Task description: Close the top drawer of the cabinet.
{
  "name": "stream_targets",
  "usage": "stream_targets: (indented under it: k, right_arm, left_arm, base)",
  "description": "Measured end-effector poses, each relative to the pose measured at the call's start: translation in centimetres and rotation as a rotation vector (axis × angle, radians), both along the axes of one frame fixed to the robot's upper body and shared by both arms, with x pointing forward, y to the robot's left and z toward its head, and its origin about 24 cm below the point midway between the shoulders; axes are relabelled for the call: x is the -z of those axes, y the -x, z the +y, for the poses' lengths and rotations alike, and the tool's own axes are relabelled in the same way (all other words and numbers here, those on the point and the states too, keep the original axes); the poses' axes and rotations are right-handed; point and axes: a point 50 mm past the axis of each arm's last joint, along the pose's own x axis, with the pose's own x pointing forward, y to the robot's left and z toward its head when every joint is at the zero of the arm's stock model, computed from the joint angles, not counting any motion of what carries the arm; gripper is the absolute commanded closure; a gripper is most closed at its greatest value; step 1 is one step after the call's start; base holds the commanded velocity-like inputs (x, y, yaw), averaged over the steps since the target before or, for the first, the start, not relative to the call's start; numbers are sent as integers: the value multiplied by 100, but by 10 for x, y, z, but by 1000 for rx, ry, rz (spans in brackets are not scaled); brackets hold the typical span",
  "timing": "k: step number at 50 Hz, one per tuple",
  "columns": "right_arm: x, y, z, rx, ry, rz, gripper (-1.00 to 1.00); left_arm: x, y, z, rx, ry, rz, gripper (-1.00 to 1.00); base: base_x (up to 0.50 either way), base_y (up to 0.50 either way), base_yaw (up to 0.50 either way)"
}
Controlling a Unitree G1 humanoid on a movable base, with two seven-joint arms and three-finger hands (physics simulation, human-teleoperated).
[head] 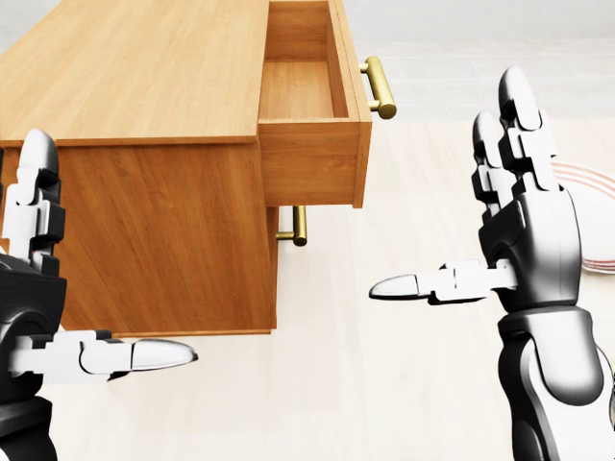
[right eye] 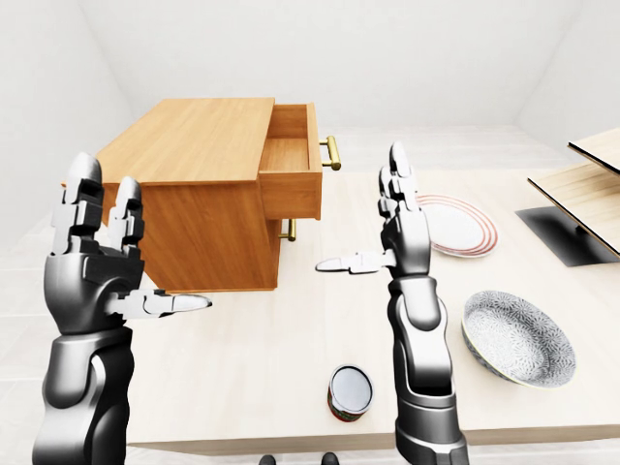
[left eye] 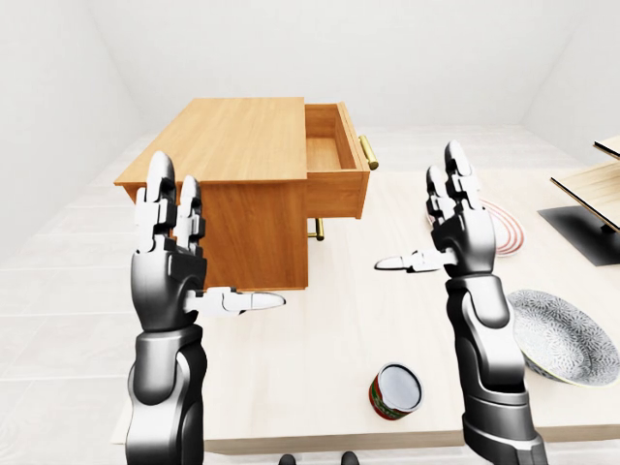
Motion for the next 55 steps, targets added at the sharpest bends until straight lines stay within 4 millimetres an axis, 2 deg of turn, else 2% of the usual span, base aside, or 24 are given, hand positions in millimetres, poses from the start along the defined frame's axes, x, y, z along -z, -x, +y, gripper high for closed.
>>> stream_targets:
  k: [30, 55]
  right_arm:
    - [-2, -8, 4, -5, 8, 2, -100]
    - [27, -41, 8, -32, -12, 173, -100]
  left_arm:
    - [-4, 2, -1, 1, 2, -21, -100]
    - [-5, 4, 0, -1, 4, -25, -100]
  base:
    - [0, 0, 0]
    - [0, 0, 0]
